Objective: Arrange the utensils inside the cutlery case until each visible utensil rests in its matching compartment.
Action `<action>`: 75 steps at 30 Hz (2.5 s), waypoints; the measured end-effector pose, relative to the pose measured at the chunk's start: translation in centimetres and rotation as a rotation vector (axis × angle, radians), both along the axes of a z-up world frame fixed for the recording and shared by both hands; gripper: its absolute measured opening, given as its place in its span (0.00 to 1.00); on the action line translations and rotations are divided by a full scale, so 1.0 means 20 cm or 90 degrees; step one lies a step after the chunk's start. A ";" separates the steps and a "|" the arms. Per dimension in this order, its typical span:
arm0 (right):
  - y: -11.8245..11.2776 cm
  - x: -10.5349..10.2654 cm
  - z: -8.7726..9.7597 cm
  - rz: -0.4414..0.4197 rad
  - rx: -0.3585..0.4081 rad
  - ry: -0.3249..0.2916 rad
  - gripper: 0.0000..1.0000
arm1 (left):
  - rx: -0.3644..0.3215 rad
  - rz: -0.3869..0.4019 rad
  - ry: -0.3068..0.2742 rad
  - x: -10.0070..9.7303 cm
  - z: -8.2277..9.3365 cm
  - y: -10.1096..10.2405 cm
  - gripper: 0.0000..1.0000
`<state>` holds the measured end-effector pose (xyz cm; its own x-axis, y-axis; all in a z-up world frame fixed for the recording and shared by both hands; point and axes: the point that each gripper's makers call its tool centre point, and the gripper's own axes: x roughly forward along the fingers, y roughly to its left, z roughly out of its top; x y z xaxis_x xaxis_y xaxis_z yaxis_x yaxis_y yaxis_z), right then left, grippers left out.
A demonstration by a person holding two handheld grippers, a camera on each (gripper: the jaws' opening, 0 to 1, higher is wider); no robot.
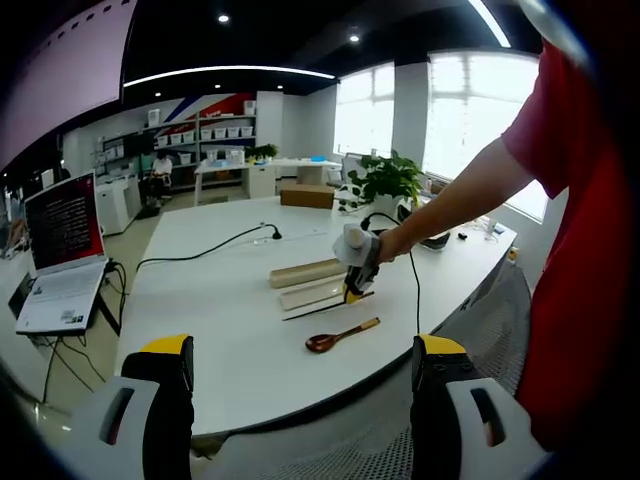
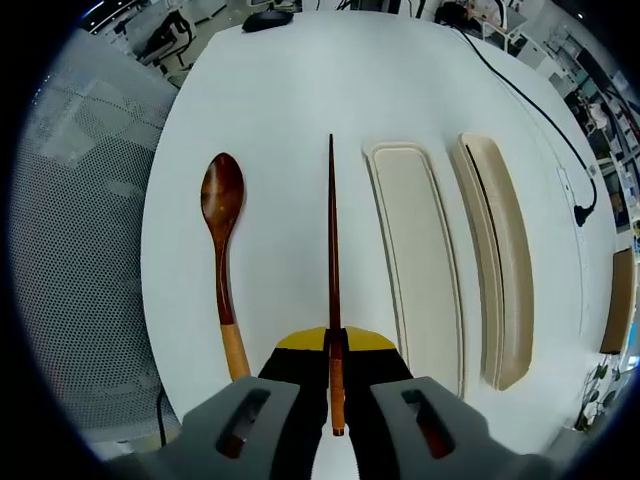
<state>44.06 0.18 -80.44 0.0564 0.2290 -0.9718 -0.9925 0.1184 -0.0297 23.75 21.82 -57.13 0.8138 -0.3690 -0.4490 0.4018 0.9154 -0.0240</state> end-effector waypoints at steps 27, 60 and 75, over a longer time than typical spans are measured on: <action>0.01 0.04 0.18 -0.022 0.040 -0.013 0.00 | 0.001 -0.025 -0.019 0.01 0.04 -0.04 0.92; -0.04 0.31 0.33 -0.047 0.075 -0.051 0.00 | 0.003 -0.020 -0.008 0.02 0.02 -0.05 0.92; -0.09 0.46 0.42 -0.049 0.062 -0.072 0.00 | -0.001 -0.020 -0.001 0.04 0.00 -0.05 0.92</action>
<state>53.35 -1.65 -72.13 0.1847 0.3130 -0.9316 -0.9715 0.2012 -0.1250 24.48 20.89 -57.11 0.8025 -0.3952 -0.4470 0.4309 0.9021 -0.0238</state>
